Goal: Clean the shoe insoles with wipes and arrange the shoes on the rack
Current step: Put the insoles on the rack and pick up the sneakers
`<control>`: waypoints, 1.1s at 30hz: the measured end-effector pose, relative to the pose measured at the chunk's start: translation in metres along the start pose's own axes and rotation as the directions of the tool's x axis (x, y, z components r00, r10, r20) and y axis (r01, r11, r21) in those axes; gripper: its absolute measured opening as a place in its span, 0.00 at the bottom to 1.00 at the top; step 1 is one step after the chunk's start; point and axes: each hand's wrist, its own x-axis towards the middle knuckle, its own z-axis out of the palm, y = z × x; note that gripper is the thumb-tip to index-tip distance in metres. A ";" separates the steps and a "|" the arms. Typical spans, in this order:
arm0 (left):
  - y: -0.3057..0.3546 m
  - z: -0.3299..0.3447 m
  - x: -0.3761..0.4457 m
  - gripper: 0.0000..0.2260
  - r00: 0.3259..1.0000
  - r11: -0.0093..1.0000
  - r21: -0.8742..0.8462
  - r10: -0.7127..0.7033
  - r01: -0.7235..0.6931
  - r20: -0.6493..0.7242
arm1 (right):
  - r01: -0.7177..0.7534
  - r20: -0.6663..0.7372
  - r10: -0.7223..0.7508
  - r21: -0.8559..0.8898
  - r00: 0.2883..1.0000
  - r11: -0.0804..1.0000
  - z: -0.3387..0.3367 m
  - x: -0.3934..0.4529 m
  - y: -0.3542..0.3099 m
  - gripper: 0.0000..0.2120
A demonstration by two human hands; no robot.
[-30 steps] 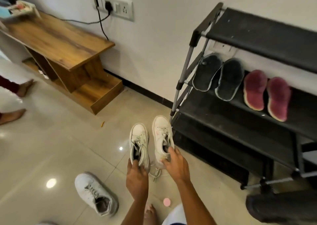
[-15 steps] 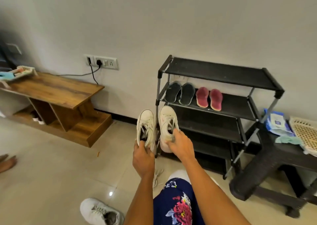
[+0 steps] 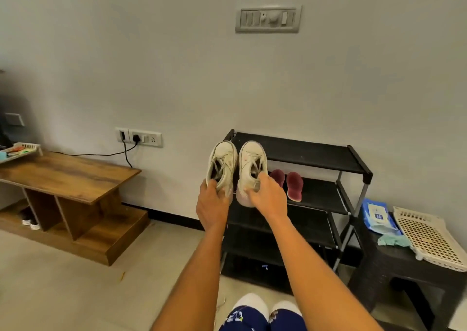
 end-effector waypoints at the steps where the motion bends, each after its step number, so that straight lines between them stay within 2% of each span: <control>1: 0.006 0.001 0.012 0.08 1.000 1.000 0.018 0.008 -0.008 0.014 | -0.005 -0.005 0.005 -0.007 1.000 1.000 -0.003 0.010 0.000 0.16; 8: 0.037 0.038 0.094 0.09 0.998 0.993 0.114 0.027 -0.033 0.058 | -0.036 0.019 0.036 -0.024 0.999 0.999 -0.007 0.106 0.004 0.19; 14: 0.047 0.083 0.181 0.12 0.985 0.953 0.272 0.098 -0.134 0.143 | -0.134 0.094 0.132 0.017 0.987 0.991 0.003 0.196 0.026 0.20; 17: 0.046 0.110 0.216 0.15 0.979 0.942 0.290 0.125 -0.167 0.159 | -0.142 0.112 0.141 0.002 0.984 0.990 0.016 0.230 0.044 0.20; 23: 0.035 0.147 0.253 0.16 0.968 0.926 0.316 0.147 -0.206 0.202 | -0.112 0.136 0.111 -0.006 0.984 0.994 0.040 0.270 0.062 0.18; 30: 0.023 0.156 0.262 0.18 0.948 0.919 0.278 0.220 -0.280 0.228 | -0.071 0.133 0.079 -0.063 0.988 0.995 0.050 0.280 0.060 0.17; 33: 0.023 0.152 0.261 0.19 0.952 0.934 0.246 0.206 -0.260 0.228 | -0.083 0.131 0.094 -0.085 0.987 0.993 0.048 0.280 0.057 0.17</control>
